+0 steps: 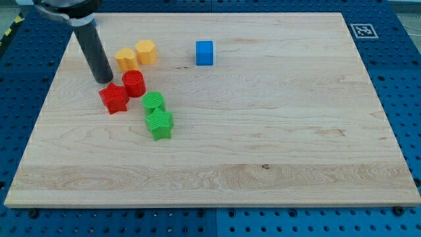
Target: Slide the red circle away from the red star
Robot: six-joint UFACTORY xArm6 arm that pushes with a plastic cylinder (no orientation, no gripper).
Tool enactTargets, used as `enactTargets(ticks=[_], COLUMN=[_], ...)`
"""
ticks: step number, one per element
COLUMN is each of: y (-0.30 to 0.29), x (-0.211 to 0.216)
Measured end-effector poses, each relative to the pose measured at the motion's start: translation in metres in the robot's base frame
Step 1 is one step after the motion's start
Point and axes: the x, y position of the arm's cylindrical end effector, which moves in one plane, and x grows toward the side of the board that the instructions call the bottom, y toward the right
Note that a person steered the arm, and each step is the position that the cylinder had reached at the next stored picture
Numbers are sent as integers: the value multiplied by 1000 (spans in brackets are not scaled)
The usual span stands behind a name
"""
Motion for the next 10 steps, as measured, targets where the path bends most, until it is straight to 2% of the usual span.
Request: enactTargets(ticks=[2, 6, 10], y=[24, 47, 107], x=[17, 17, 9])
